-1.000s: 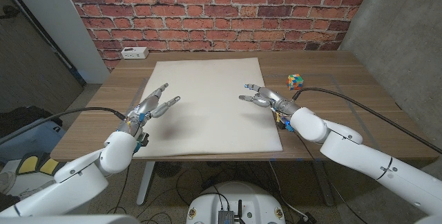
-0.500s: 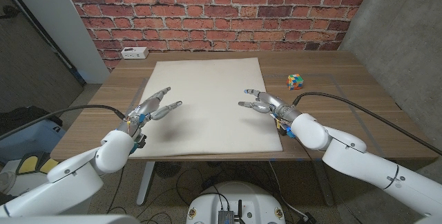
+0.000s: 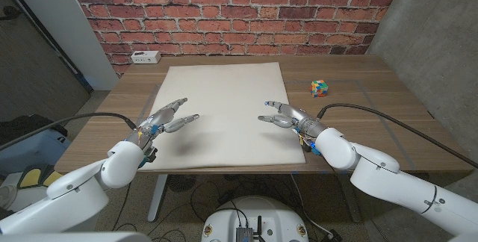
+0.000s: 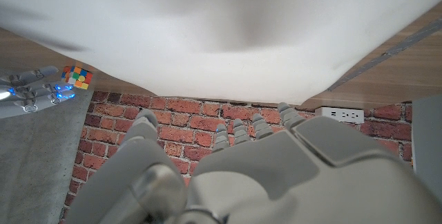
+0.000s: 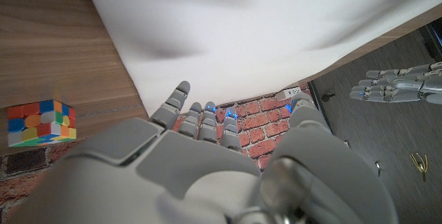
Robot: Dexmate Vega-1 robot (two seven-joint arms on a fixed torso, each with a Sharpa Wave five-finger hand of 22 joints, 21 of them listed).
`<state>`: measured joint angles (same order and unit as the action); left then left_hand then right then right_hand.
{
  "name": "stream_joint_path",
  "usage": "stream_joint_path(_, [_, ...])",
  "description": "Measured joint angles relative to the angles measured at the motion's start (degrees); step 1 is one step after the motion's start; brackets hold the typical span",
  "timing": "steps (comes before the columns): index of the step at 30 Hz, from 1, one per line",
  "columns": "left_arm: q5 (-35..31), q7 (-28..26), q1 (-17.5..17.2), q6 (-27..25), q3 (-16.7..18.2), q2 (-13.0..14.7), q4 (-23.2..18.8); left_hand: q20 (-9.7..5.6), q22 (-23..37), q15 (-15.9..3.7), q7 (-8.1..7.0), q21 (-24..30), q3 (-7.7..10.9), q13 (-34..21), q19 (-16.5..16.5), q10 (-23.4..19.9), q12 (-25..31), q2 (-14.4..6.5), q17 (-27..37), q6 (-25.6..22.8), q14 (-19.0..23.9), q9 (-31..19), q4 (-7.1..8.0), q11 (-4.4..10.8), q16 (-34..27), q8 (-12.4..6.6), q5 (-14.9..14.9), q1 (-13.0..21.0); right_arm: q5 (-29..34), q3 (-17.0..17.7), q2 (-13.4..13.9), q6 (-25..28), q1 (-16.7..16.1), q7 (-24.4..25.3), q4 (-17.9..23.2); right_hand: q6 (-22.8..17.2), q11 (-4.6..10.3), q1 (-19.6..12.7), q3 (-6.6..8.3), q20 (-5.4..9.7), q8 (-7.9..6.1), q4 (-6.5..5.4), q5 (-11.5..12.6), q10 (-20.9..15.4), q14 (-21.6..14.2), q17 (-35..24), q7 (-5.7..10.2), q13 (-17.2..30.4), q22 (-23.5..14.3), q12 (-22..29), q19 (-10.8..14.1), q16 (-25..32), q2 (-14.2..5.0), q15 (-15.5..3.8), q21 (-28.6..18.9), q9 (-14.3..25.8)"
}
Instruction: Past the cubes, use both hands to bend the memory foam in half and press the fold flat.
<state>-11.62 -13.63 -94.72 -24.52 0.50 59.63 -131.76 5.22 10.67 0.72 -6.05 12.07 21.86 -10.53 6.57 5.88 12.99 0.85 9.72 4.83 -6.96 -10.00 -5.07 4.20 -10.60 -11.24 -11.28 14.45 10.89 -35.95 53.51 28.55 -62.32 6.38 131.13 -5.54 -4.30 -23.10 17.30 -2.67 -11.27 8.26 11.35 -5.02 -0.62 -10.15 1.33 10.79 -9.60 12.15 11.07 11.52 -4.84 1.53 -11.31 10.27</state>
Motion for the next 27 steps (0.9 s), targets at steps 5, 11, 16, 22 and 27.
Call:
stream_joint_path(5, [-1.3,1.05,-0.87,-1.18,0.51,0.45,-0.94,0.22,0.0,0.0,-0.65,0.0,-0.4,-0.11,-0.21,0.0,0.0,1.02,0.23,-0.03,0.0,0.0,-0.39,0.0,0.0,0.0,0.0,0.12,0.97,-0.42,0.45,1.81,-0.74,0.0,1.3,0.0,0.0,-0.31,0.0,0.21,0.0,0.0,0.0,0.0,0.0,0.0,0.0,0.0,0.0,0.0,0.21,0.0,0.31,0.0,0.0,0.0])
stream_joint_path(11, [-3.32,2.34,-2.41,-2.97,1.31,1.01,-2.29,0.2,0.0,0.0,-1.17,0.0,-0.82,-0.29,-0.62,0.0,0.0,1.94,0.13,-0.07,0.0,0.0,-0.82,0.0,0.0,0.0,0.0,0.58,2.51,-1.42,0.82,3.92,-1.21,-0.26,2.49,-0.2,0.41,-0.6,0.03,0.21,0.0,0.44,0.0,-0.41,-0.2,0.0,0.2,0.0,0.0,0.0,0.21,-0.39,0.6,-0.2,0.0,0.0])
stream_joint_path(16, [-5.27,3.25,-3.84,-4.25,1.96,1.15,-3.35,0.18,0.0,0.0,-1.54,0.29,-1.19,-0.28,-1.24,-0.21,0.0,2.47,0.14,-0.31,0.0,0.0,-1.18,-0.22,0.0,0.0,-0.39,0.67,4.01,-2.38,1.03,5.69,-1.36,-0.76,3.5,-0.4,0.41,-1.16,-0.2,0.17,0.0,0.67,0.0,-0.41,-0.2,0.0,0.41,0.0,0.0,0.0,0.25,-0.39,1.16,-0.2,0.0,0.0])
stream_joint_path(22, [-7.28,4.12,-5.18,-5.14,2.7,0.99,-3.99,0.21,-0.16,0.0,-1.82,0.29,-1.33,-0.28,-1.69,-0.34,0.0,3.17,0.14,-0.6,0.0,0.0,-1.67,-0.34,0.0,0.0,-0.67,1.37,5.34,-3.32,1.34,7.29,-1.4,-1.32,4.53,-0.4,0.41,-1.44,0.03,0.0,0.0,0.9,0.0,-0.41,-0.2,0.0,0.41,0.0,-0.01,0.0,0.41,-0.39,1.44,-0.2,0.0,0.0])
stream_joint_path(27, [-8.85,4.62,-6.61,-5.54,3.34,0.53,-4.68,0.1,-0.29,0.0,-2.25,0.29,-1.74,-0.28,-2.16,-1.12,0.0,3.88,0.14,-1.03,0.01,0.01,-2.21,-0.51,-0.01,0.0,-1.05,2.08,6.96,-4.2,1.68,9.52,-1.52,-2.12,5.7,-0.4,0.74,-1.73,0.03,0.0,0.0,0.9,0.0,-0.08,-0.2,0.0,0.41,-0.01,-0.01,-0.07,0.41,-0.39,1.74,-0.2,0.0,0.19])
